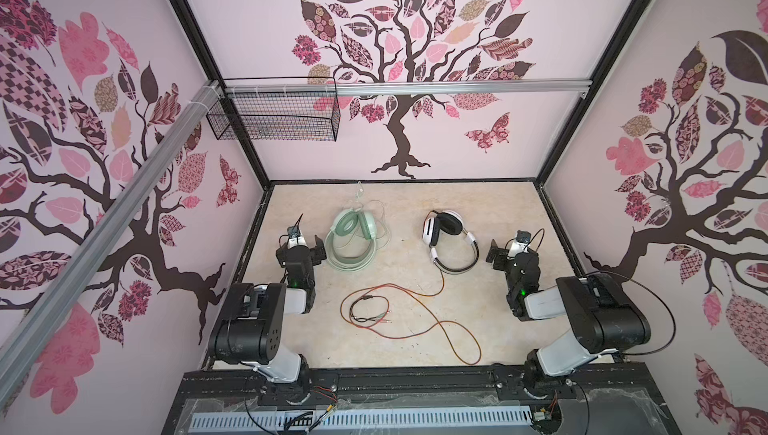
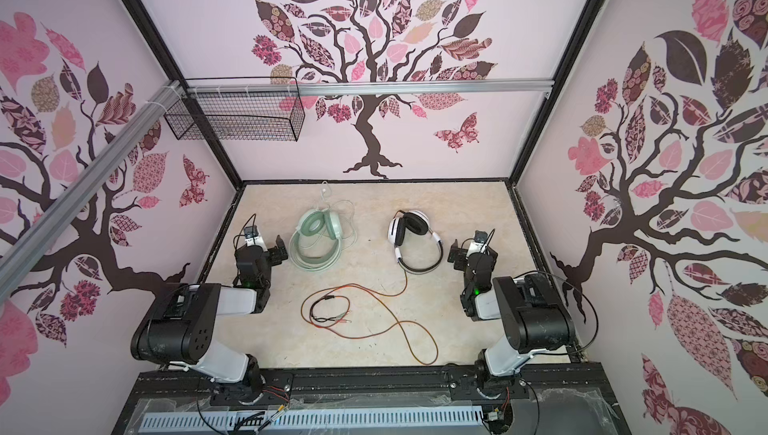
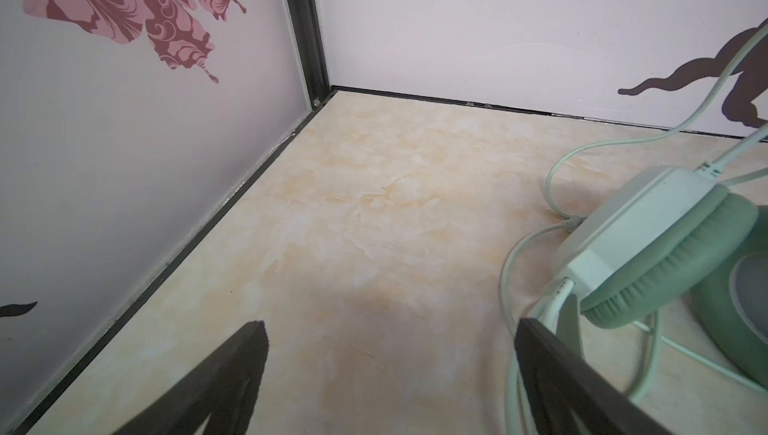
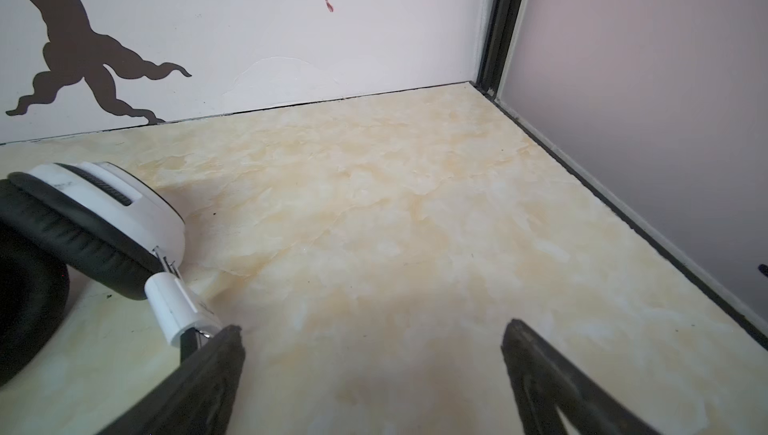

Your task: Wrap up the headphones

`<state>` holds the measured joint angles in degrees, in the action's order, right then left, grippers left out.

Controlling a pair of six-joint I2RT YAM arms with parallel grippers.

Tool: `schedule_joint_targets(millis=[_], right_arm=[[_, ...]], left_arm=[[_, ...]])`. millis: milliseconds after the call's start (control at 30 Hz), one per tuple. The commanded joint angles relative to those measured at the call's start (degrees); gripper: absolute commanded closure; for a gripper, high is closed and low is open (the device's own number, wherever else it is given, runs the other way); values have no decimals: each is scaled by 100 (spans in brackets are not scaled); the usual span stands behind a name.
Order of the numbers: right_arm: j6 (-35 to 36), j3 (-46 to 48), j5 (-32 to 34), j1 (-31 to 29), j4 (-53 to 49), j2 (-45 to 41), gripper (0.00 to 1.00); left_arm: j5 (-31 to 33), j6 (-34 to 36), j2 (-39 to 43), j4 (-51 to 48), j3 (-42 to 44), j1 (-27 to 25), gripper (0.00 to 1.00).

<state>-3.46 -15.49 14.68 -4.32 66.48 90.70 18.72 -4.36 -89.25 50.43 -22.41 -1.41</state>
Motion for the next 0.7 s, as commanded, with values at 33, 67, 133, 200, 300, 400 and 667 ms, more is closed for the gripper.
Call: schedule_joint_targets(millis=[33,67,133,200,300,400,667], right_arm=[[21,-70,-31,33,40,-114,0],[28,-66,-28,31,41,-121,0],[29,-77,-33,34,35,-122,1],[30,-77,-32,29,33,-122,0],[30,-81,-35,30,18,-113,0],[30,-75,-33,34,31,-113,1],[311,-7,-658,9,124,-137,1]], left_arm=[[-55,-3,-12,90,114,18,4],[-59,-3,-12,90,110,20,3],[-53,-3,-17,91,110,26,4],[-55,-3,-13,91,114,18,4],[-57,-3,-8,92,115,18,4],[-55,-8,-13,89,111,18,4],[-99,-2,-3,83,114,44,4]])
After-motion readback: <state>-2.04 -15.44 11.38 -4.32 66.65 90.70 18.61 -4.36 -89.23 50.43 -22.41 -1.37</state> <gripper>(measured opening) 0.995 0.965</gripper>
